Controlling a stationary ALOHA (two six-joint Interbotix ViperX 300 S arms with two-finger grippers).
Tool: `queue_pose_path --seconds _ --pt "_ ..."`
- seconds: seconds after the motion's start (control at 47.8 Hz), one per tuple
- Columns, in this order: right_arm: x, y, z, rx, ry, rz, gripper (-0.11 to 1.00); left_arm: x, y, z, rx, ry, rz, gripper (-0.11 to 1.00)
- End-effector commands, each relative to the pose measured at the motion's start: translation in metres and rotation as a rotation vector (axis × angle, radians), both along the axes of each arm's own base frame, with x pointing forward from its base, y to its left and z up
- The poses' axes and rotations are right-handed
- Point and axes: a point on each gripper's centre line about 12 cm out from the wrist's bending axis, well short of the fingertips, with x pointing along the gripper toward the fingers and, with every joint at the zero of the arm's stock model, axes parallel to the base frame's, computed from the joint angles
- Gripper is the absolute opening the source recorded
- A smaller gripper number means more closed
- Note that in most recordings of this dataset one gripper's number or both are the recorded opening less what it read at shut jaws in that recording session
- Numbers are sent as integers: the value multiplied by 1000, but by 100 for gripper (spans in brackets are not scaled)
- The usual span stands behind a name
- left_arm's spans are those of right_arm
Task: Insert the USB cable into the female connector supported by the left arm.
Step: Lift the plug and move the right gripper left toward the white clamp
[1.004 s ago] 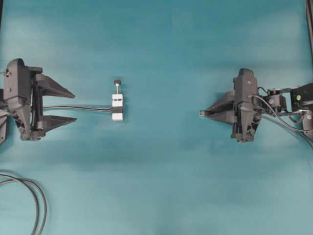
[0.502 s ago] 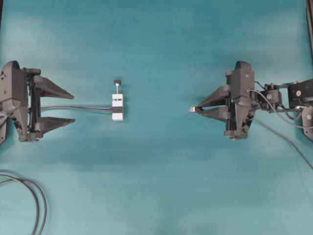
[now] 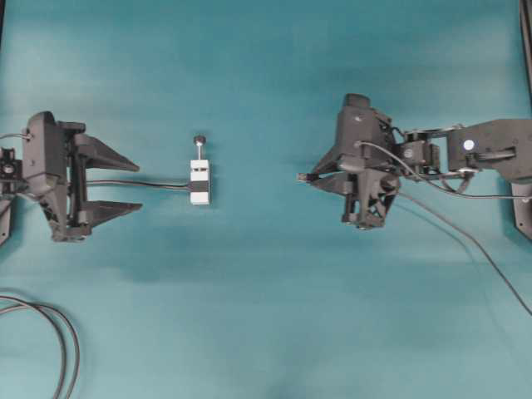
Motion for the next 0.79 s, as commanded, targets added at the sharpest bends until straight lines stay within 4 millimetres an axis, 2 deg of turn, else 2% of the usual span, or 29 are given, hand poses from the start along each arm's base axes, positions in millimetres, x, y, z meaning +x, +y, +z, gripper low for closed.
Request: queue_pose_path --seconds 0.0,0.167,0.335,0.565,0.774 --pt "13 -2 10 -3 -38 -1 22 12 0 -3 4 -27 -3 79" --pt "29 -2 11 -4 -49 0 22 24 3 -17 11 -21 2 79" --pt "46 -2 14 -4 -35 5 22 26 7 -31 16 -11 14 79" --pt "66 -3 17 -8 46 6 22 31 12 -37 115 -97 -13 79" --pt "92 -2 19 -11 54 13 22 44 20 -41 151 -152 0 79"
